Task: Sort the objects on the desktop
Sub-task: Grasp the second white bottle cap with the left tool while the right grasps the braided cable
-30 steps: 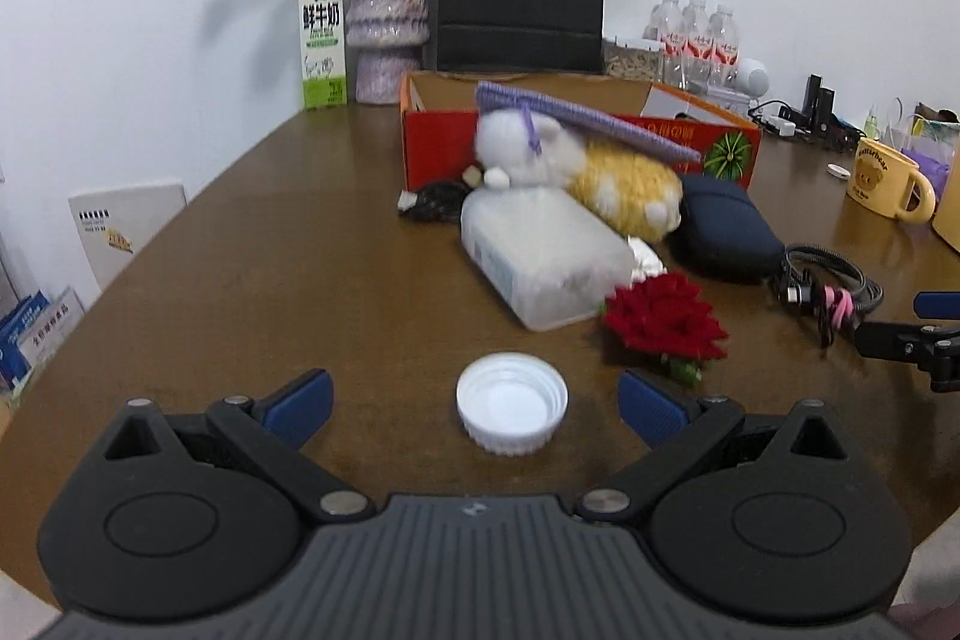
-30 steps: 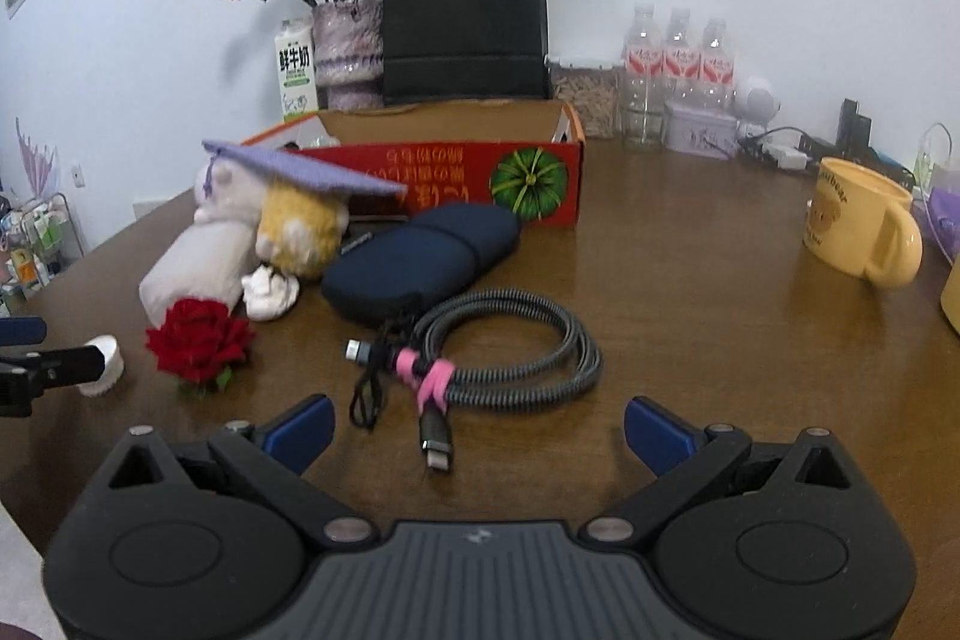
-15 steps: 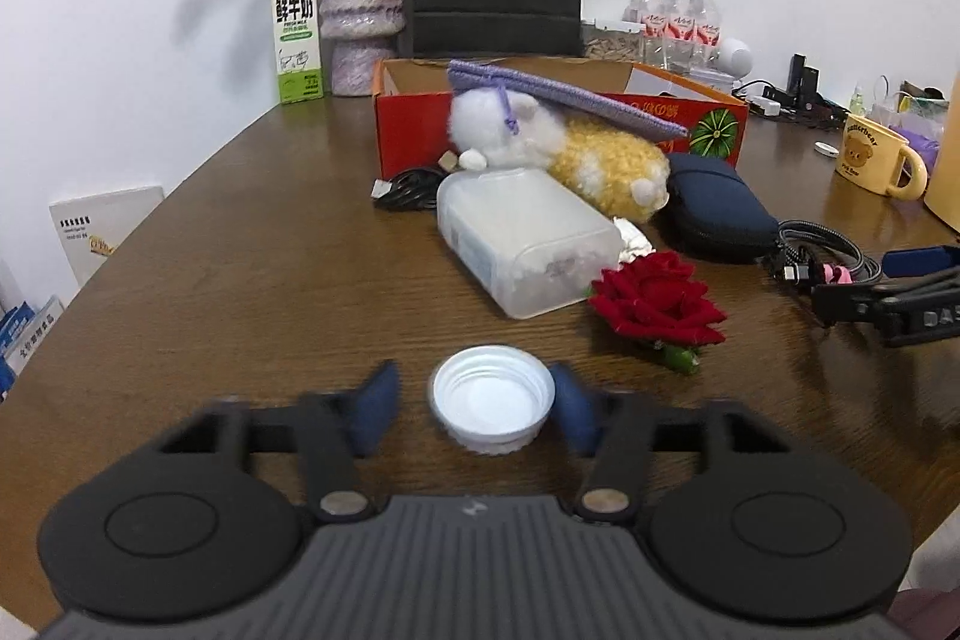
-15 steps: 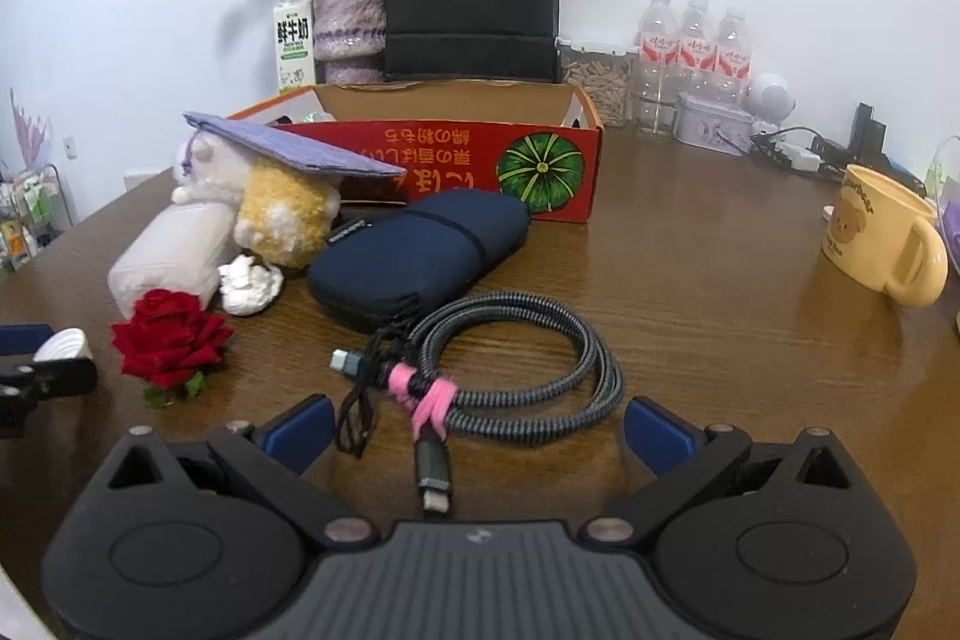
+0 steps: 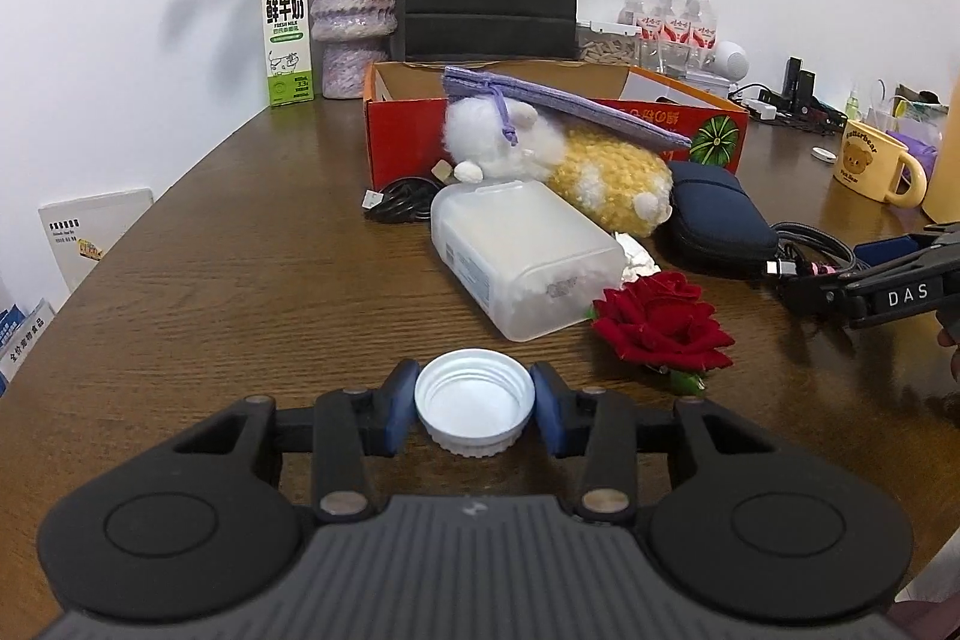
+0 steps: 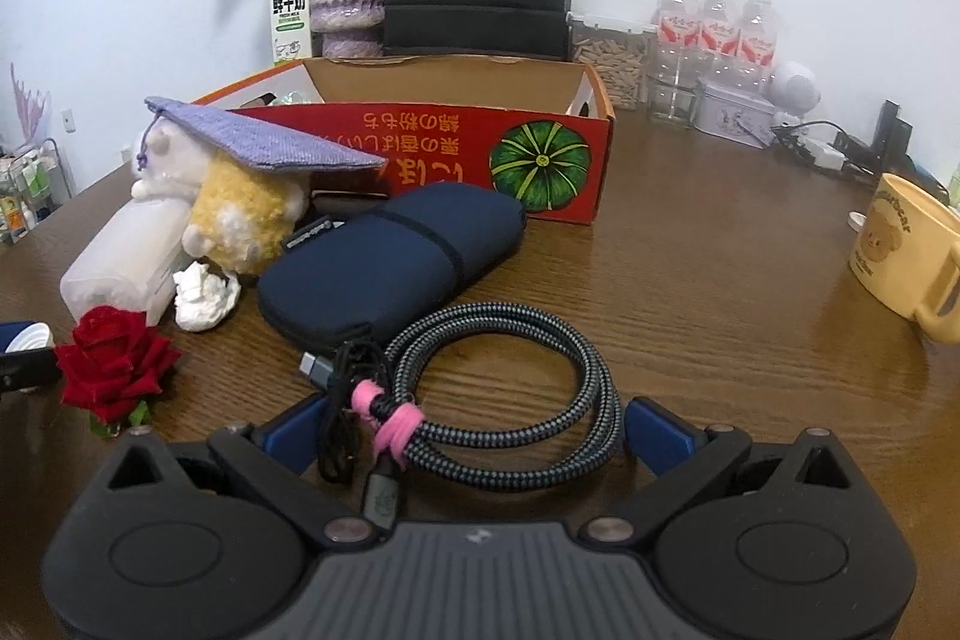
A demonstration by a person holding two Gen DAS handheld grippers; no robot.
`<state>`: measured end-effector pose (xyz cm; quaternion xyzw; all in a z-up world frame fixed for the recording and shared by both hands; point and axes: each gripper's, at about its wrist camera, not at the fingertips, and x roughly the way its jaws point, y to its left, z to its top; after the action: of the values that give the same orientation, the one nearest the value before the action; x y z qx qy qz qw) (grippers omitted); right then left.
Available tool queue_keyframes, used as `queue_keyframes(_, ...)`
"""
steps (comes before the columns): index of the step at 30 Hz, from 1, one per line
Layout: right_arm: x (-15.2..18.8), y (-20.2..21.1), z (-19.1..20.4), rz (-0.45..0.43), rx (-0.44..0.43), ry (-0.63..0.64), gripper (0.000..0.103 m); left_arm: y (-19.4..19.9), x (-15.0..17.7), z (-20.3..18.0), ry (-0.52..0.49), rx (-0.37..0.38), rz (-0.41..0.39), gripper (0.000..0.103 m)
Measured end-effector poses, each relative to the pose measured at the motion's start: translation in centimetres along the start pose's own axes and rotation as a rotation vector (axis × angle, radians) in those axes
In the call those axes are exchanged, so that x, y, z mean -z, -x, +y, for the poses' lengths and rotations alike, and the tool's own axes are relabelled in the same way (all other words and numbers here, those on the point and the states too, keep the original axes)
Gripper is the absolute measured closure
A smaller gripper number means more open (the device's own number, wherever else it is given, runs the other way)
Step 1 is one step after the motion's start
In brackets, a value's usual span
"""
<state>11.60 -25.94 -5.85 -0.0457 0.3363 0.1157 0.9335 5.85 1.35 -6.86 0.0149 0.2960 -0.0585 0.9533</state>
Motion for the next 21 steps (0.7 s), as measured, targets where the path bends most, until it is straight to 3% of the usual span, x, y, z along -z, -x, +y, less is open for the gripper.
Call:
queue_keyframes(8,-0.4,-0.3,-0.1,-0.008,-0.041,0.050,0.001,-0.1,-0.1,0.1,0.005,-0.002,-0.001,0.062)
queue_keyframes(10,-0.2,0.1,0.0,-0.025,-0.044,0.039,0.015,-0.2,-0.2,0.1,0.004,-0.002,0.000,0.062)
queue_keyframes(12,0.0,0.4,0.1,-0.031,-0.033,0.035,0.015,-0.2,-0.2,0.1,0.003,-0.003,0.001,0.062)
queue_keyframes(15,0.3,1.3,0.7,-0.064,-0.017,0.053,0.030,-0.2,-0.1,0.1,0.002,-0.003,0.001,0.062)
queue_keyframes(20,0.9,2.1,1.1,-0.073,-0.011,0.065,0.037,-0.2,0.0,0.1,0.004,-0.002,0.000,0.062)
queue_keyframes(21,1.0,2.3,1.1,-0.077,-0.016,0.064,0.050,-0.2,0.0,0.1,0.005,-0.003,0.001,0.062)
